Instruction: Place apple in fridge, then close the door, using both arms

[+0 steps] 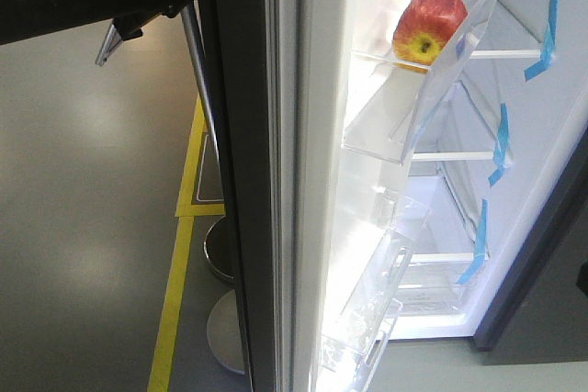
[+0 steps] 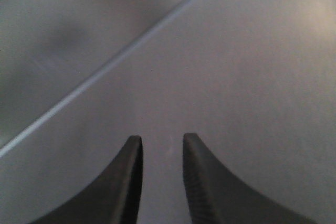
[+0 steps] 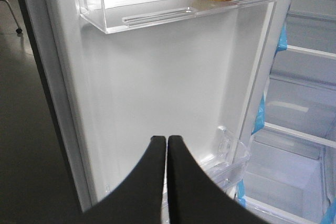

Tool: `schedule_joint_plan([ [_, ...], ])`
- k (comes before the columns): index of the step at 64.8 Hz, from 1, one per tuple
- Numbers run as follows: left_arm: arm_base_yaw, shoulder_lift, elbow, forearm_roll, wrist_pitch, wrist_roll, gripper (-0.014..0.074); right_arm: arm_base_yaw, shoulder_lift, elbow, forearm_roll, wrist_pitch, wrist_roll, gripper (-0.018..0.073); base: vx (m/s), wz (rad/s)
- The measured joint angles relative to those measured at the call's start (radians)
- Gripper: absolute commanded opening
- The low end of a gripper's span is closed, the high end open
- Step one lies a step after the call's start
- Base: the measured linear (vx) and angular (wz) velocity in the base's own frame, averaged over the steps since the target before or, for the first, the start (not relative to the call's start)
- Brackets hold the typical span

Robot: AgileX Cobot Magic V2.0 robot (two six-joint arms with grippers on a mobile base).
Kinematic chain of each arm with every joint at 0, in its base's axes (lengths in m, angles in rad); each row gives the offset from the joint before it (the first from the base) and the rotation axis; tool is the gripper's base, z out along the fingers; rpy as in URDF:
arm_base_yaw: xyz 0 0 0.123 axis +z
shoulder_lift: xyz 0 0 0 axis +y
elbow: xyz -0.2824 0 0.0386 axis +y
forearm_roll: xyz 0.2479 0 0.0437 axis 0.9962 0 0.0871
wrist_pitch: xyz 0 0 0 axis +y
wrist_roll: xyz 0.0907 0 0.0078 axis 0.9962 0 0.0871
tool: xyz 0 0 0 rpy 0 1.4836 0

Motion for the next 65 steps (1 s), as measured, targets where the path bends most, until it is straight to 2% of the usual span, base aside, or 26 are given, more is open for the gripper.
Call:
schedule_joint_plan([
  [16, 0.000, 0.012, -0.001, -0.076, 0.055, 0.033, 0.0203, 0.000, 0.000, 0.000, 0.000, 0.000, 0.000, -0.0005, 0.00, 0.00],
  [38, -0.004, 0.073, -0.001, -0.224, 0.208, 0.159, 0.0203, 0.000, 0.000, 0.000, 0.000, 0.001, 0.000, -0.0005, 0.00, 0.00],
  [47, -0.050, 0.074, -0.001, -0.274, 0.176, 0.237, 0.0203, 0.000, 0.000, 0.000, 0.004, 0.001, 0.000, -0.0005, 0.00, 0.00],
  [57, -0.144, 0.089, -0.005, -0.320, 0.122, 0.304, 0.0204, 0.000, 0.000, 0.000, 0.008, 0.001, 0.000, -0.0005, 0.00, 0.00],
  [65, -0.223, 0.134, -0.037, -0.326, 0.133, 0.348, 0.0204, 0.000, 0.000, 0.000, 0.009, 0.002, 0.000, -0.0005, 0.00, 0.00],
])
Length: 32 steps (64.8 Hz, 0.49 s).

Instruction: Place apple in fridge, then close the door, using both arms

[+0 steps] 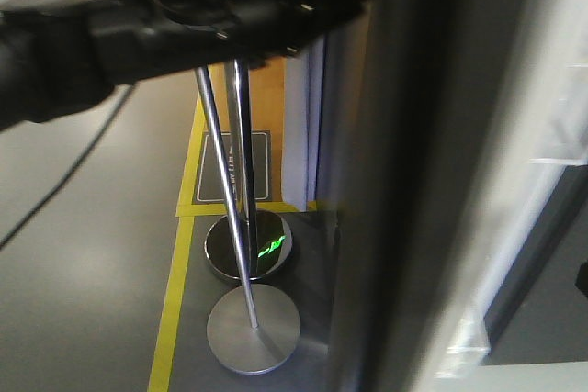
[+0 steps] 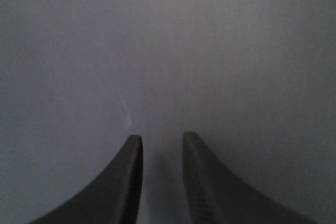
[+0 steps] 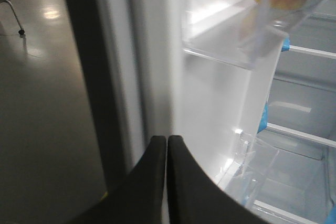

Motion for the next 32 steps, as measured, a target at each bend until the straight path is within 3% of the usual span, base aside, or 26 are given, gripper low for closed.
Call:
schedule_joint_plan([
  [13, -0.075, 0.098, -0.106, 0.021, 0.088, 0.025, 0.0204, 0.000, 0.000, 0.000, 0.002, -0.002, 0.000, -0.0005, 0.00, 0.00],
  [20, -0.059, 0.108, -0.157, 0.042, 0.085, 0.025, 0.0204, 0.000, 0.000, 0.000, 0.002, -0.020, 0.000, -0.0005, 0.00, 0.00],
  [32, -0.004, 0.099, -0.242, 0.182, 0.086, 0.026, 0.0204, 0.000, 0.006, 0.000, -0.015, -0.138, 0.000, 0.0010, 0.00, 0.00],
])
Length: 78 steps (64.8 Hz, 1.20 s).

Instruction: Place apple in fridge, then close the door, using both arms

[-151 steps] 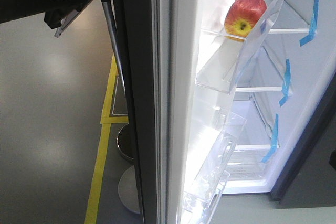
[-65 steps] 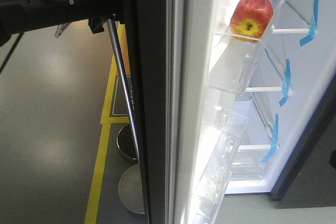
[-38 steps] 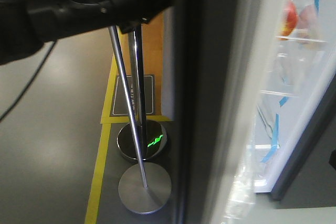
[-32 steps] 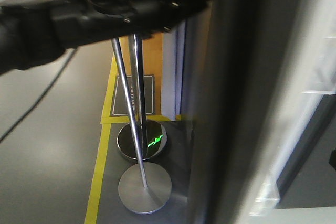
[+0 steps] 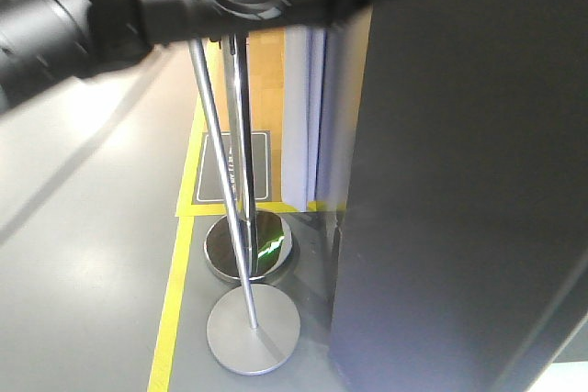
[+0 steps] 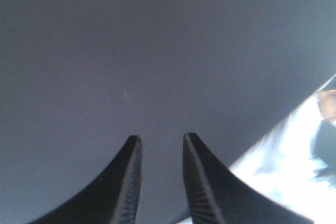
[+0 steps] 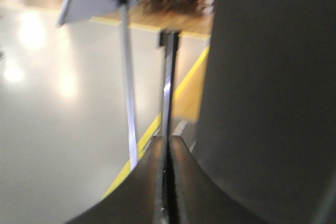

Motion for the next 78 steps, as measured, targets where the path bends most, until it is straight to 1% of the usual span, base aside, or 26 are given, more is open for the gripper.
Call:
schedule_joint_plan([
  [7, 0.036, -0.018, -0.012, 0.089, 0.000, 0.000, 0.0204, 0.000, 0.046, -0.001, -0.021, -0.113, 0.000, 0.0060, 0.00, 0.00],
  [13, 0.078, -0.040, -0.012, 0.152, -0.001, 0.000, 0.0204, 0.000, 0.126, -0.022, -0.036, -0.202, 0.000, 0.0155, 0.00, 0.00],
  [17, 0.109, -0.057, -0.012, 0.188, -0.005, 0.000, 0.0204, 0.000, 0.202, -0.057, -0.051, -0.254, 0.000, 0.0243, 0.00, 0.00],
  [23, 0.161, -0.075, -0.013, 0.241, -0.013, -0.001, 0.0204, 0.000, 0.337, -0.120, -0.056, -0.318, 0.000, 0.0410, 0.00, 0.00],
  [29, 0.214, -0.093, -0.013, 0.295, -0.018, -0.001, 0.0204, 0.000, 0.467, -0.198, -0.057, -0.428, 0.000, 0.0522, 0.00, 0.00],
  [32, 0.240, -0.098, -0.013, 0.325, -0.018, -0.001, 0.0204, 0.000, 0.530, -0.243, -0.056, -0.492, 0.000, 0.0549, 0.00, 0.00],
  [39, 0.297, -0.106, -0.013, 0.396, -0.018, -0.010, 0.0204, 0.000, 0.690, -0.330, -0.049, -0.642, 0.000, 0.0553, 0.00, 0.00],
  [47, 0.351, -0.107, -0.013, 0.445, -0.018, -0.046, 0.0204, 0.000, 0.841, -0.423, -0.040, -0.765, 0.000, 0.0549, 0.00, 0.00],
  [62, 0.424, -0.107, -0.013, 0.529, -0.016, -0.098, 0.0204, 0.000, 1.096, -0.617, -0.025, -0.798, 0.000, 0.0549, 0.00, 0.00],
  [68, 0.443, -0.107, -0.013, 0.540, -0.013, -0.100, 0.0204, 0.000, 1.166, -0.676, -0.016, -0.811, -0.002, 0.0549, 0.00, 0.00],
  [74, 0.455, -0.108, -0.013, 0.546, -0.010, -0.101, 0.0204, 0.005, 1.204, -0.721, -0.004, -0.795, 0.002, 0.0549, 0.00, 0.00],
  [78, 0.460, -0.108, -0.013, 0.546, -0.010, -0.103, 0.0204, 0.004, 1.237, -0.754, -0.003, -0.814, 0.000, 0.0549, 0.00, 0.00],
])
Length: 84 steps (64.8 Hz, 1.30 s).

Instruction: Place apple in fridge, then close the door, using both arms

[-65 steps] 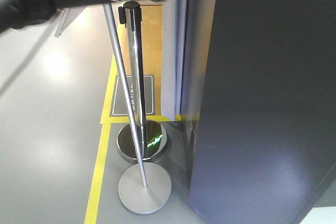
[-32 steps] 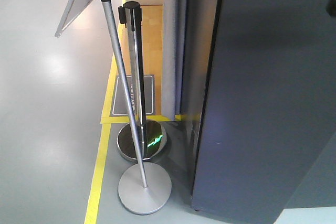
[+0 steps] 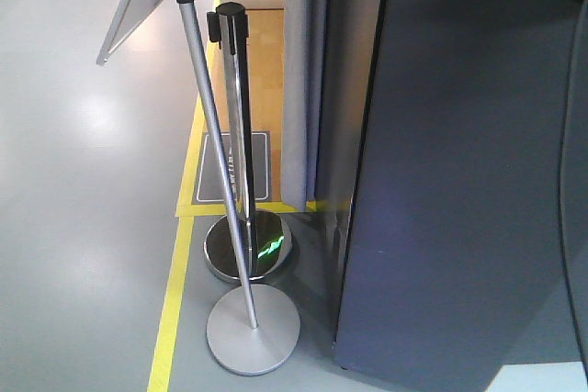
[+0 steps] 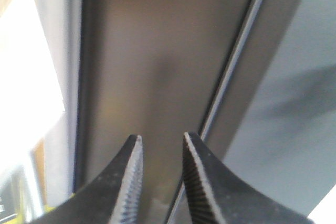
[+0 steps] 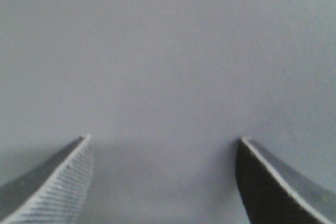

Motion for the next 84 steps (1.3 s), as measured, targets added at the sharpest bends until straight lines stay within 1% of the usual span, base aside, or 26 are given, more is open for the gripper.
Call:
schedule_joint_plan([
  [8, 0.013, 0.000, 0.000, 0.001, 0.002, 0.000, 0.0204, -0.004, 0.065, -0.047, 0.000, -0.043, -0.007, 0.0545, 0.00, 0.00],
  [15, 0.018, 0.000, 0.000, 0.003, 0.001, 0.000, 0.0204, -0.004, 0.100, -0.085, 0.015, -0.049, -0.014, 0.0543, 0.00, 0.00],
  [32, 0.020, 0.000, 0.000, 0.007, -0.001, 0.000, 0.0204, -0.022, 0.186, -0.192, 0.041, -0.009, -0.020, 0.0543, 0.00, 0.00],
  [36, 0.021, 0.000, 0.000, 0.008, -0.005, 0.000, 0.0204, -0.033, 0.200, -0.223, 0.048, 0.046, -0.022, 0.0543, 0.00, 0.00],
  [46, 0.021, -0.001, 0.000, 0.016, -0.038, 0.000, 0.0204, -0.070, 0.232, -0.321, 0.052, 0.238, -0.034, 0.0543, -0.01, -0.03],
  [51, 0.022, -0.002, 0.000, 0.032, -0.049, 0.000, 0.0204, -0.079, 0.249, -0.365, 0.051, 0.304, -0.036, 0.0535, -0.02, -0.07],
  [55, 0.022, -0.002, 0.000, 0.046, -0.053, -0.001, 0.0204, -0.080, 0.258, -0.387, 0.052, 0.326, -0.036, 0.0518, -0.02, -0.09],
  [61, 0.022, -0.002, 0.000, 0.063, -0.054, -0.001, 0.0204, -0.078, 0.259, -0.401, 0.058, 0.336, -0.035, 0.0454, -0.02, -0.09],
  [66, 0.022, -0.002, 0.000, 0.069, -0.059, -0.001, 0.0199, -0.078, 0.251, -0.404, 0.058, 0.369, -0.034, 0.0365, -0.01, -0.04],
  [74, 0.023, -0.002, 0.000, 0.073, -0.073, -0.001, 0.0170, -0.078, 0.221, -0.394, 0.050, 0.513, -0.035, 0.0152, 0.00, 0.00],
  [76, 0.024, -0.002, 0.000, 0.075, -0.074, -0.001, 0.0157, -0.078, 0.205, -0.392, 0.048, 0.554, -0.037, 0.0099, 0.00, 0.01],
  [77, 0.026, -0.002, 0.000, 0.075, -0.075, -0.001, 0.0151, -0.078, 0.194, -0.392, 0.046, 0.585, -0.038, 0.0086, 0.00, 0.01],
  [78, 0.027, -0.002, 0.000, 0.075, -0.075, -0.001, 0.0143, -0.078, 0.184, -0.392, 0.044, 0.594, -0.040, 0.0048, 0.00, 0.01],
  [80, 0.028, -0.002, 0.000, 0.075, -0.079, -0.002, 0.0127, -0.078, 0.160, -0.392, 0.043, 0.631, -0.043, -0.0002, 0.00, 0.01],
  [84, 0.037, -0.002, 0.000, 0.075, -0.081, -0.012, 0.0090, -0.076, 0.107, -0.392, 0.043, 0.696, -0.057, -0.0015, 0.00, 0.00],
])
